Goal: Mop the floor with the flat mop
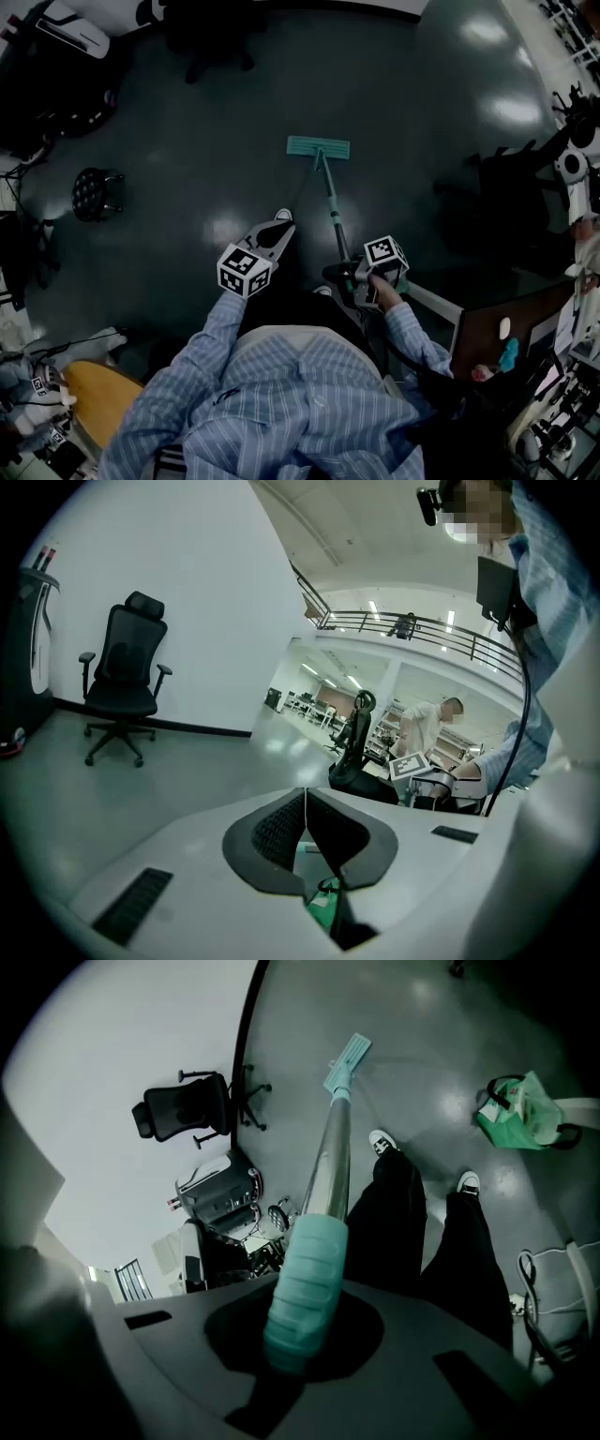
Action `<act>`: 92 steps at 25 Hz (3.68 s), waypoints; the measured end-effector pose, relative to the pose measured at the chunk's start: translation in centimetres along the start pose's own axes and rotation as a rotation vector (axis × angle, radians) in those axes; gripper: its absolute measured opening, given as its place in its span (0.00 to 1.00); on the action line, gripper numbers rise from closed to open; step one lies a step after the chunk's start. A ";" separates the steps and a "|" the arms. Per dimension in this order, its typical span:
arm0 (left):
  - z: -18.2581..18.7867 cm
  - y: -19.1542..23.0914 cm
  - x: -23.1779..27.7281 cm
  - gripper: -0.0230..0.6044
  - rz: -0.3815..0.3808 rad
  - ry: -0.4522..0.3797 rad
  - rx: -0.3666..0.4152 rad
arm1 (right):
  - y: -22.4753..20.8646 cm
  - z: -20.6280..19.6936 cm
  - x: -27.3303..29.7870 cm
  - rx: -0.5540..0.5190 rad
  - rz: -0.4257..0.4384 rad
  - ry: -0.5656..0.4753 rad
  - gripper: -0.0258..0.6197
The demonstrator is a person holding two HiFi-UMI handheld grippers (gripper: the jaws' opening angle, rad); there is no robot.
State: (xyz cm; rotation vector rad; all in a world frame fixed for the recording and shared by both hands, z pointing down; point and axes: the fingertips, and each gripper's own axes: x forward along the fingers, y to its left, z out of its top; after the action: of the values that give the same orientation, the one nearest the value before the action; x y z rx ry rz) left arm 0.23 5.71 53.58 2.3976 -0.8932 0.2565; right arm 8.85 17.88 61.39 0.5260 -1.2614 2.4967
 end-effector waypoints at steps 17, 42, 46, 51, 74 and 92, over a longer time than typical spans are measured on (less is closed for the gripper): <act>5.6 13.8 6.6 0.05 -0.024 0.028 -0.015 | 12.3 18.8 3.5 -0.012 0.019 -0.036 0.06; 7.2 26.6 14.2 0.05 -0.055 0.081 -0.030 | 25.1 53.6 0.5 -0.007 -0.038 -0.256 0.06; 6.6 28.1 14.4 0.05 -0.030 0.081 -0.060 | 27.9 58.1 0.8 0.001 -0.019 -0.284 0.06; 5.3 28.8 14.9 0.05 -0.002 0.088 -0.087 | 29.1 63.0 0.0 -0.015 -0.051 -0.323 0.05; 7.6 23.3 10.3 0.05 -0.009 0.050 -0.040 | 22.2 49.2 -1.7 -0.020 -0.126 -0.301 0.05; 3.2 12.0 5.6 0.05 -0.017 0.047 -0.030 | 8.3 27.3 -2.5 -0.014 -0.138 -0.213 0.05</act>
State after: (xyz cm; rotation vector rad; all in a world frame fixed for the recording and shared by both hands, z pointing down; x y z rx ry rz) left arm -3.37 -6.55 58.20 2.3611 -0.8493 0.2902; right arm 12.78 -9.32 69.42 0.8647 -1.2675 2.3653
